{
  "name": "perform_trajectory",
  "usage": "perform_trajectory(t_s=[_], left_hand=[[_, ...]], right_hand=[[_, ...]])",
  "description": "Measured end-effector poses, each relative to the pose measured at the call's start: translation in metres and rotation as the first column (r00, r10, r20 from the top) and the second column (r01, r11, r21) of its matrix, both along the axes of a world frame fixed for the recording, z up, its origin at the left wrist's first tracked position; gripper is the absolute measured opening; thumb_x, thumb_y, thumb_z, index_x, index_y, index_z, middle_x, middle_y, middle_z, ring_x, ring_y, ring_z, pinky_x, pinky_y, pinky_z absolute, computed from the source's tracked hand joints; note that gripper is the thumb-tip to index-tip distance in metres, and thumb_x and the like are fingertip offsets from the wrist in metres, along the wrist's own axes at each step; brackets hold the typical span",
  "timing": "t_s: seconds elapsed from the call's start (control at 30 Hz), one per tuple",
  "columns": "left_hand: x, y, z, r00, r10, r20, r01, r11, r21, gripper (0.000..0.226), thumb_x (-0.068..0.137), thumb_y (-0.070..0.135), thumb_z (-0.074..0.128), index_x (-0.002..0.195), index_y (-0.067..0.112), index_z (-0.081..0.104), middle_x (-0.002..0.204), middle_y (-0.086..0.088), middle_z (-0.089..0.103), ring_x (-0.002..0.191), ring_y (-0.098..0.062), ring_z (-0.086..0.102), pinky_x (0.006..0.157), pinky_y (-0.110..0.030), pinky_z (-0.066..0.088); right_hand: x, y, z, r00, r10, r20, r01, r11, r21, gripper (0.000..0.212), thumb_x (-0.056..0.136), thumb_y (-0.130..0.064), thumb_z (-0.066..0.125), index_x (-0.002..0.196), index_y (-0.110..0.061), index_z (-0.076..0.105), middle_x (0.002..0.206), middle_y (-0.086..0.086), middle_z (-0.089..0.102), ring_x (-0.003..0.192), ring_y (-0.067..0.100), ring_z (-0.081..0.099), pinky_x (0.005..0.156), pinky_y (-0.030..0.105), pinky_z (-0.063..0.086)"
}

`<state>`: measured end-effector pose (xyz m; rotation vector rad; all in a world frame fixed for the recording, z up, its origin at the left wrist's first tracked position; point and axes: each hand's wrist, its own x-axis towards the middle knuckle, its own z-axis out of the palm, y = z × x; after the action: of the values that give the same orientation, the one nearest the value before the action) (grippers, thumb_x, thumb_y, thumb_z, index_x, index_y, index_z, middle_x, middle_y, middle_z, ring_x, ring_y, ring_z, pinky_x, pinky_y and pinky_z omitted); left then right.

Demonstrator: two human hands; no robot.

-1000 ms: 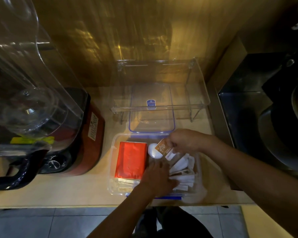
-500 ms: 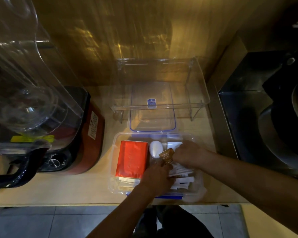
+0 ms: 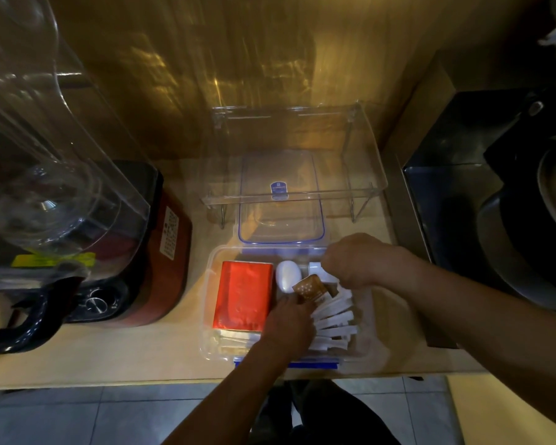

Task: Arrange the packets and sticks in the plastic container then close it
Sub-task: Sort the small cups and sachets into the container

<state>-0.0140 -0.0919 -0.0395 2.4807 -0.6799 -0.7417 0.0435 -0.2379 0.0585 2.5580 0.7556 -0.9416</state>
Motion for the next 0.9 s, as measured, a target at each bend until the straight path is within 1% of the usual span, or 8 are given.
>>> perform_trajectory(t_s=[0.1,0.23,0.4,0.5,0.57,0.67,0.73,0.9], left_hand=[[-0.001,0.001,0.002,0.999,0.03,-0.028,-0.03,1.0,-0.007,0.04,0.095,0.01,0.043,0.136,0.01,0.044,0.134,-0.012,0.054,0.12,-0.024,0.052,0.104,-0.034,0.042],[-0.001,0.0,0.001,0.992,0.119,-0.029,-0.118,0.993,0.029,0.033,0.098,0.016,0.039,0.13,0.008,0.043,0.122,-0.012,0.061,0.108,-0.022,0.061,0.093,-0.034,0.051],[-0.002,0.001,0.001,0.999,-0.006,-0.044,0.007,1.0,0.029,0.035,0.094,0.012,0.048,0.129,0.009,0.049,0.131,-0.01,0.055,0.115,-0.022,0.055,0.097,-0.036,0.048],[-0.002,0.0,0.0,0.998,-0.015,-0.053,0.017,0.999,0.036,0.04,0.09,0.023,0.056,0.127,0.01,0.05,0.13,-0.009,0.056,0.115,-0.023,0.055,0.096,-0.037,0.048],[-0.002,-0.001,-0.001,0.998,0.043,-0.039,-0.041,0.997,0.066,0.05,0.09,0.025,0.057,0.135,0.011,0.042,0.13,-0.01,0.056,0.115,-0.024,0.056,0.096,-0.035,0.049],[-0.001,-0.001,-0.002,0.996,0.093,0.014,-0.094,0.989,0.117,0.043,0.093,0.018,0.049,0.135,0.012,0.041,0.127,-0.01,0.06,0.11,-0.024,0.06,0.091,-0.032,0.051],[0.0,-0.002,-0.002,0.996,0.088,0.032,-0.092,0.988,0.128,0.037,0.093,0.016,0.047,0.13,0.012,0.047,0.124,-0.01,0.062,0.107,-0.025,0.062,0.087,-0.033,0.052],[0.001,-0.003,-0.002,0.996,0.058,0.065,-0.07,0.979,0.194,0.026,0.094,0.014,0.044,0.117,0.009,0.054,0.119,-0.012,0.064,0.104,-0.029,0.064,0.083,-0.036,0.051]], right_hand=[[-0.001,-0.005,-0.001,0.997,-0.074,0.01,0.073,0.996,0.042,0.02,0.088,-0.008,0.051,0.107,-0.006,0.058,0.111,0.012,0.061,0.092,0.026,0.061,0.059,0.03,0.04],[-0.003,-0.012,0.0,0.966,-0.215,0.142,0.194,0.97,0.146,0.02,0.087,-0.012,0.055,0.107,-0.011,0.057,0.108,0.009,0.058,0.086,0.025,0.06,0.062,0.031,0.041],[-0.005,-0.012,-0.002,0.911,-0.372,0.176,0.311,0.902,0.3,0.02,0.087,-0.012,0.056,0.106,-0.008,0.052,0.108,0.011,0.056,0.087,0.029,0.061,0.061,0.032,0.038],[-0.005,-0.002,-0.005,0.897,-0.443,0.012,0.394,0.809,0.436,0.016,0.09,-0.013,0.054,0.104,-0.007,0.055,0.108,0.013,0.059,0.092,0.028,0.059,0.066,0.031,0.04],[-0.01,0.004,-0.01,0.883,-0.46,-0.096,0.44,0.74,0.508,0.011,0.092,-0.021,0.053,0.095,-0.011,0.056,0.105,0.014,0.063,0.084,0.024,0.055,0.067,0.031,0.039],[-0.022,0.005,-0.025,0.908,-0.405,-0.109,0.406,0.783,0.472,0.013,0.094,-0.018,0.047,0.099,-0.011,0.057,0.106,0.013,0.064,0.077,0.015,0.044,0.06,0.025,0.031],[-0.028,0.005,-0.035,0.918,-0.374,-0.135,0.395,0.824,0.405,0.02,0.095,-0.017,0.044,0.102,-0.006,0.06,0.106,0.014,0.064,0.079,0.021,0.05,0.057,0.025,0.029],[-0.051,0.006,-0.057,0.945,-0.299,-0.133,0.323,0.914,0.245,0.024,0.089,-0.006,0.051,0.11,-0.005,0.061,0.109,0.015,0.066,0.095,0.029,0.064,0.076,0.037,0.051]])
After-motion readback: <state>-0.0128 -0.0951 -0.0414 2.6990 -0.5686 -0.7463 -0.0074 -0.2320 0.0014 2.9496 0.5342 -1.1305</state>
